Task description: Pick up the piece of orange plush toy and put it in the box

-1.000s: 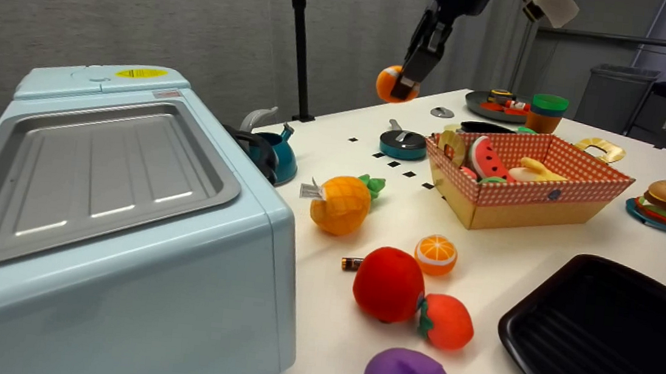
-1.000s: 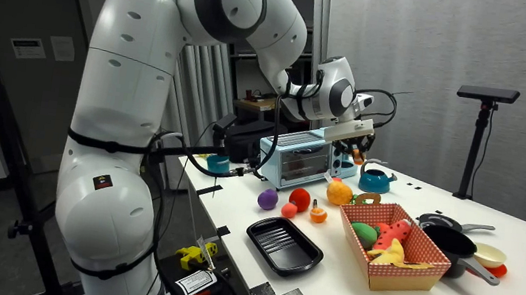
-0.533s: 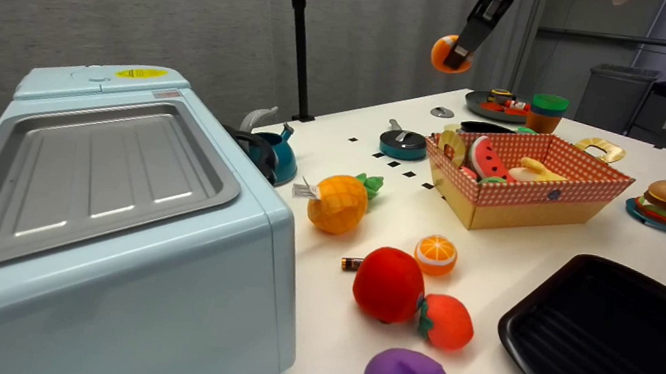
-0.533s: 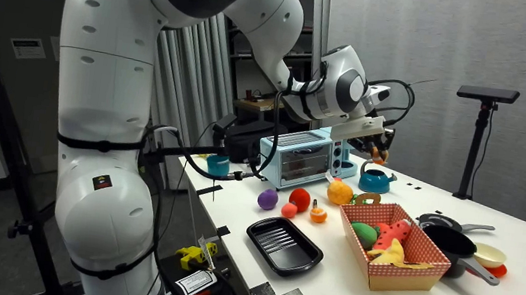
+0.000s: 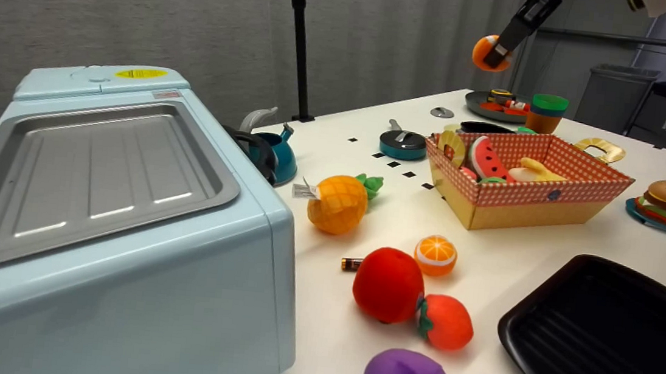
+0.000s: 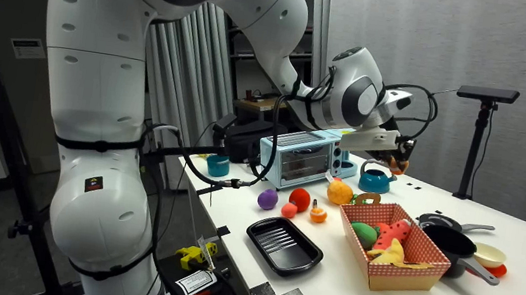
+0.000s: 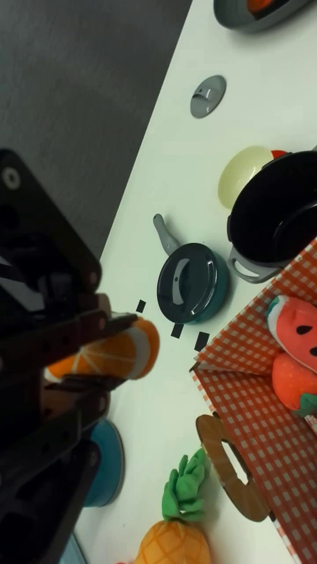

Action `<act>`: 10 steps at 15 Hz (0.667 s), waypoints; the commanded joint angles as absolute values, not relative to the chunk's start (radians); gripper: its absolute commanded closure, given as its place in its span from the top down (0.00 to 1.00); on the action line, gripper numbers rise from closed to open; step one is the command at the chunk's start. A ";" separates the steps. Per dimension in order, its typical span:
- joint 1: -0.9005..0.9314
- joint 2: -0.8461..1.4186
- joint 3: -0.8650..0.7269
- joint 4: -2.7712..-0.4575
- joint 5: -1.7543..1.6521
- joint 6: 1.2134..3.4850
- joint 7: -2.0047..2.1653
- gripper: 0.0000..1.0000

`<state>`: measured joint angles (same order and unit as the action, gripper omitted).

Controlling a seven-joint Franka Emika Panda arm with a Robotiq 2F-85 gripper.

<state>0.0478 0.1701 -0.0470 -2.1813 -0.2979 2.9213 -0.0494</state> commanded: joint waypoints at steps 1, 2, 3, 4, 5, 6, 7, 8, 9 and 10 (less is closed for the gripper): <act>0.023 0.136 -0.041 -2.247 -0.249 2.981 -0.055 0.05; 0.020 0.135 -0.039 -2.256 -0.238 2.990 -0.059 0.05; 0.018 0.136 -0.037 -2.261 -0.227 2.995 -0.060 0.37; 0.016 0.136 -0.034 -2.266 -0.216 2.998 -0.063 0.47; 0.017 0.136 -0.033 -2.272 -0.209 3.000 -0.064 0.54; 0.022 0.133 -0.035 -2.278 -0.211 3.002 -0.056 0.60; 0.026 0.131 -0.039 -2.284 -0.218 3.004 -0.048 0.69; 0.028 0.127 -0.039 -2.289 -0.219 3.009 -0.046 0.76; 0.028 0.124 -0.039 -2.294 -0.221 3.012 -0.044 0.83; 0.028 0.121 -0.038 -2.300 -0.221 3.017 -0.045 0.92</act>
<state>0.0318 0.1640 -0.0432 -2.2475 -0.2349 2.9765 -0.0494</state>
